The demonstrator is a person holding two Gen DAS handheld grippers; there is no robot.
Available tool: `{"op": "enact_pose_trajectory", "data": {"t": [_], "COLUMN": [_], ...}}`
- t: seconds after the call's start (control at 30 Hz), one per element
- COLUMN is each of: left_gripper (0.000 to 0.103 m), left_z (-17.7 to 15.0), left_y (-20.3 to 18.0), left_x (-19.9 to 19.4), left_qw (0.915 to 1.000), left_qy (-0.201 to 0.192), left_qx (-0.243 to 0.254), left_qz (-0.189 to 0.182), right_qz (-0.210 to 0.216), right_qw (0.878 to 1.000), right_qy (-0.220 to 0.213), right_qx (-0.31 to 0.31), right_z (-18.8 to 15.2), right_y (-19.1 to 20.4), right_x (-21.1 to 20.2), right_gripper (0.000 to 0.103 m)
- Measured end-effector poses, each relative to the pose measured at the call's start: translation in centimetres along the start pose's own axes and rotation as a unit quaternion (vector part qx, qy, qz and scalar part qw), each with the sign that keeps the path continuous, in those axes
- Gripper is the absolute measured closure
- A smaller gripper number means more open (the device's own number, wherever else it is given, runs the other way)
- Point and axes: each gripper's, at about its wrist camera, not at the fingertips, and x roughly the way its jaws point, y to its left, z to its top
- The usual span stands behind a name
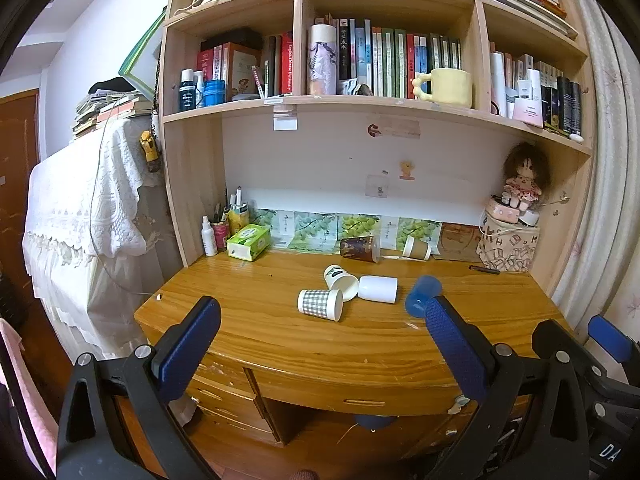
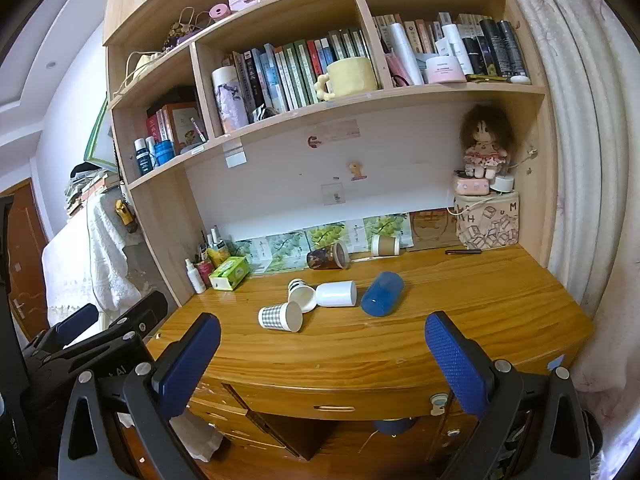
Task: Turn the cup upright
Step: 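Move the left gripper toward the tall brown printed cup lying sideways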
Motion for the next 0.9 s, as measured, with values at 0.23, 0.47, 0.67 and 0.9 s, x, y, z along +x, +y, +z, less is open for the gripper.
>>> {"op": "enact_pose_trajectory", "data": {"t": [0.23, 0.47, 0.67, 0.9], "left_gripper": [0.001, 0.001, 0.001, 0.001], "left_z": [-0.1, 0.2, 0.8, 1.7], "left_y": [0.1, -0.6, -1.7, -2.8], "left_x": [0.1, 1.1, 3.0, 6.8], "left_qw": [1.0, 1.0, 0.9998, 0.9991], "left_qy": [-0.002, 0.0, 0.009, 0.035], "left_qx": [-0.001, 0.004, 0.012, 0.013], "left_qz": [-0.001, -0.008, -0.014, -0.016], "right_qz": [0.001, -0.005, -0.012, -0.019], "right_qw": [1.0, 1.0, 1.0, 1.0], "right_qy": [-0.001, -0.003, -0.001, 0.014], "right_qx": [-0.004, -0.002, 0.005, 0.019], "right_z": [-0.1, 0.0, 0.5, 1.2], "right_y": [0.2, -0.2, -1.0, -2.5], "right_x": [0.0, 0.4, 1.5, 4.2], "right_gripper": [0.001, 0.001, 0.001, 0.001]}}
